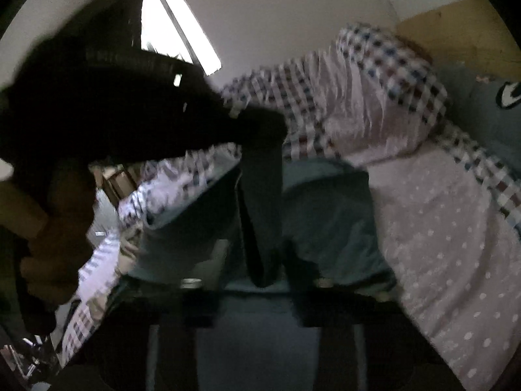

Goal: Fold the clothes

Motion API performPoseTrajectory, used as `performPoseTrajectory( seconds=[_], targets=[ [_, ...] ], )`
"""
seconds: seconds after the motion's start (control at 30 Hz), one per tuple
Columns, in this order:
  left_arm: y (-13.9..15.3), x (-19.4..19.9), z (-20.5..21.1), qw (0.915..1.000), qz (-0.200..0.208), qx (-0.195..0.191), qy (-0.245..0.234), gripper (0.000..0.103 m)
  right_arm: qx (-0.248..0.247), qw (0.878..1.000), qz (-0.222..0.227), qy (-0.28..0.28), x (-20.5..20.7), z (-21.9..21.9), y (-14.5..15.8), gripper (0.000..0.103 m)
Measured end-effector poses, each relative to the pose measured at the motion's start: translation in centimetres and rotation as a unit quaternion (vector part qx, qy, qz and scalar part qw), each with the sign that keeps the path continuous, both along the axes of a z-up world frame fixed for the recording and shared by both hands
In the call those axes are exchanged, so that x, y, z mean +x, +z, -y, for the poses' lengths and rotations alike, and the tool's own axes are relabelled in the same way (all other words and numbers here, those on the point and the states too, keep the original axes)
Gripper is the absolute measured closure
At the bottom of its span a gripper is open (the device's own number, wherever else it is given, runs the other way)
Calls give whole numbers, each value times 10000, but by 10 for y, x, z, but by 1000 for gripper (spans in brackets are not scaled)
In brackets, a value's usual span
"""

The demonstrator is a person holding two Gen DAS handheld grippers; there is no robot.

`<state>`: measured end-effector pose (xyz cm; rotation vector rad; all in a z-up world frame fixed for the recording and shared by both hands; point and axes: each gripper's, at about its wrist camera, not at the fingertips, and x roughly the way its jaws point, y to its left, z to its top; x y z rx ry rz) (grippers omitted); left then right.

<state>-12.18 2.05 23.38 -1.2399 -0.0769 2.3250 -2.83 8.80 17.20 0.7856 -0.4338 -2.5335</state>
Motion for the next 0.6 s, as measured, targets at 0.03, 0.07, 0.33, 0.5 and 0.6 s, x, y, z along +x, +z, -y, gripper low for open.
performPoseTrajectory(
  seconds=[0.03, 0.07, 0.33, 0.5, 0.6],
  targets=[
    [-6, -4, -2, 10000, 17, -49, 3, 102, -29, 9999, 117, -44, -4, -2, -6, 99],
    [-12, -9, -4, 10000, 41, -82, 15, 102, -124, 9994, 277, -140, -7, -7, -13, 99],
    [-90, -63, -20, 9983, 579, -71, 50, 100, -944, 9771, 1661, -935, -38, -53, -75, 100],
    [-93, -78, 6, 9969, 578, 475, 240, 62, -629, 9703, 2053, -1118, -47, -53, -91, 97],
    [-69, -76, 44, 9947, 294, 905, 399, 33, -459, 9682, 2086, -1305, -46, -58, -93, 95]
  ],
)
